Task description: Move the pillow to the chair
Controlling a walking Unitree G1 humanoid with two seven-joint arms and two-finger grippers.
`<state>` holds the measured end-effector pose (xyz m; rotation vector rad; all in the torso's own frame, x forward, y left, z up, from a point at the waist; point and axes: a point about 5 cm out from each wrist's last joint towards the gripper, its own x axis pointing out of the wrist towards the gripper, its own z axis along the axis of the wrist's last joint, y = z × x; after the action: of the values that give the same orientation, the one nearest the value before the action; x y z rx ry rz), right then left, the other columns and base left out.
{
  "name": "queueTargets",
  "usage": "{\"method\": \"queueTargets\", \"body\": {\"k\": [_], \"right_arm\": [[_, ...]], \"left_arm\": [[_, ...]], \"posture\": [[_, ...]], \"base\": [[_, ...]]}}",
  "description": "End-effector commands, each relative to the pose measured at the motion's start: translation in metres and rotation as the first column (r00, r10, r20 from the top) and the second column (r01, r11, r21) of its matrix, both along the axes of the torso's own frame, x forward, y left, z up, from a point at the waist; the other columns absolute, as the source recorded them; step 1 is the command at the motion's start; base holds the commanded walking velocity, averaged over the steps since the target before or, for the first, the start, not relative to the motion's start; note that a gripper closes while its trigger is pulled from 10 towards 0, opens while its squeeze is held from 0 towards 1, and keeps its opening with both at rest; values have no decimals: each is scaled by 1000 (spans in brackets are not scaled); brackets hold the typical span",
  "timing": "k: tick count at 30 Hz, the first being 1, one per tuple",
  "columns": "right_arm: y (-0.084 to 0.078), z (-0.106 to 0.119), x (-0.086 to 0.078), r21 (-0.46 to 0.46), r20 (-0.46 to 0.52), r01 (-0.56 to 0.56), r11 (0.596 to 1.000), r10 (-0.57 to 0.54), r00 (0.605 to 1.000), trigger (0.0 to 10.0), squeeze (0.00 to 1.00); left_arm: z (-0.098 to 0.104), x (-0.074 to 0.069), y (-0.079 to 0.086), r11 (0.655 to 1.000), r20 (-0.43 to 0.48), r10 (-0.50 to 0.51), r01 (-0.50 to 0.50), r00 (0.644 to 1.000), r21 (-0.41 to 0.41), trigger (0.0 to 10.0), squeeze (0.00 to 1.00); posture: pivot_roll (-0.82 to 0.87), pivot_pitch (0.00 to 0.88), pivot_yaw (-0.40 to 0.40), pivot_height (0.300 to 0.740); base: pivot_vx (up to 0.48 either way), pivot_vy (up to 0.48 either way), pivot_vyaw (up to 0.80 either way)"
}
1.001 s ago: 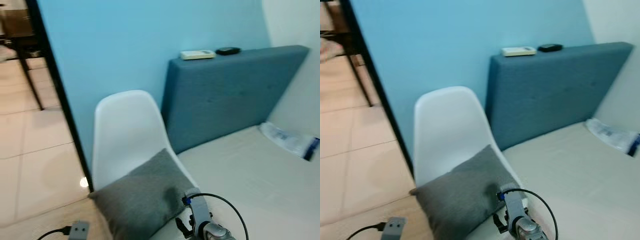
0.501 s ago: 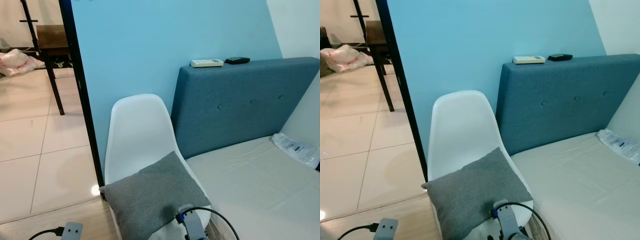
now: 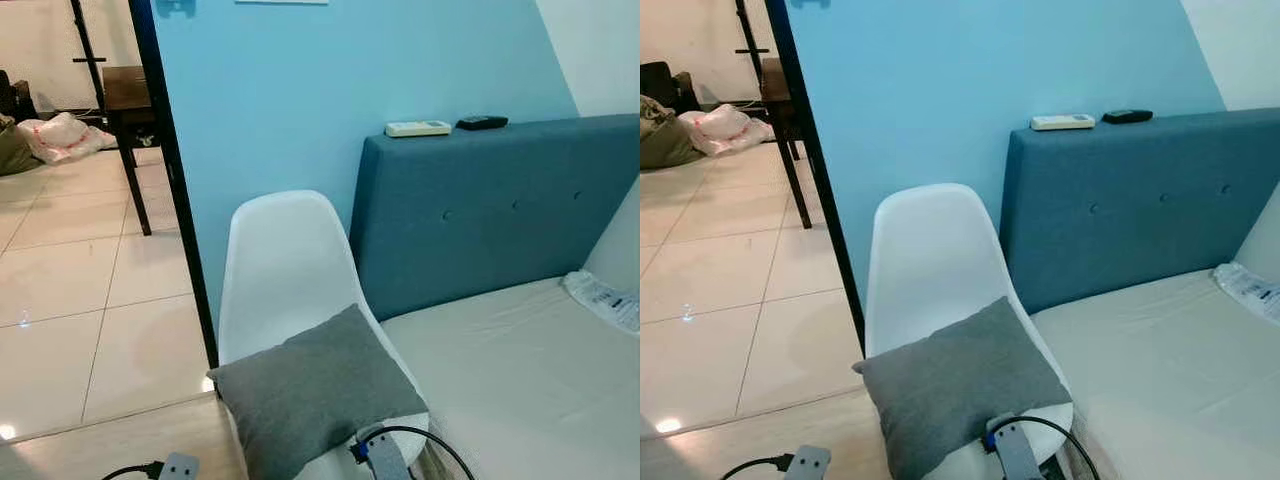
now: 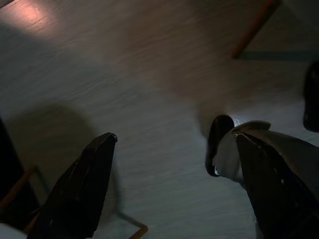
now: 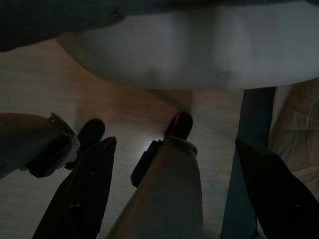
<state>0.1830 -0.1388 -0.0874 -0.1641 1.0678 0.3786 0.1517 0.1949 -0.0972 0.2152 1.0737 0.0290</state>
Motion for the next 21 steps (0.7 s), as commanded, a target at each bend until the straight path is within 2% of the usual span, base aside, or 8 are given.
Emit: {"method": "queueTargets", "body": {"k": [1, 7, 21], "right_arm": [[-1, -1, -3, -5, -15, 10, 1000, -10, 1000, 10000, 0], [-4, -5, -10, -15, -35, 10, 1000, -10, 999, 10000, 0], [-6, -7, -16, -46, -56, -30, 999, 27, 998, 10000, 0]], "left_arm": [[0, 2, -1, 1000, -12, -6, 6, 1000, -22, 10000, 0], [-2, -2, -8, 998, -33, -50, 48, 998, -44, 10000, 0], [-4, -7, -8, 998, -35, -3, 0, 999, -70, 10000, 0]], "posture": [[126, 0, -53, 740], [113, 0, -52, 740], [135, 0, -74, 740]], "base": [[0, 0, 0], [0, 0, 0], [0, 0, 0]]}}
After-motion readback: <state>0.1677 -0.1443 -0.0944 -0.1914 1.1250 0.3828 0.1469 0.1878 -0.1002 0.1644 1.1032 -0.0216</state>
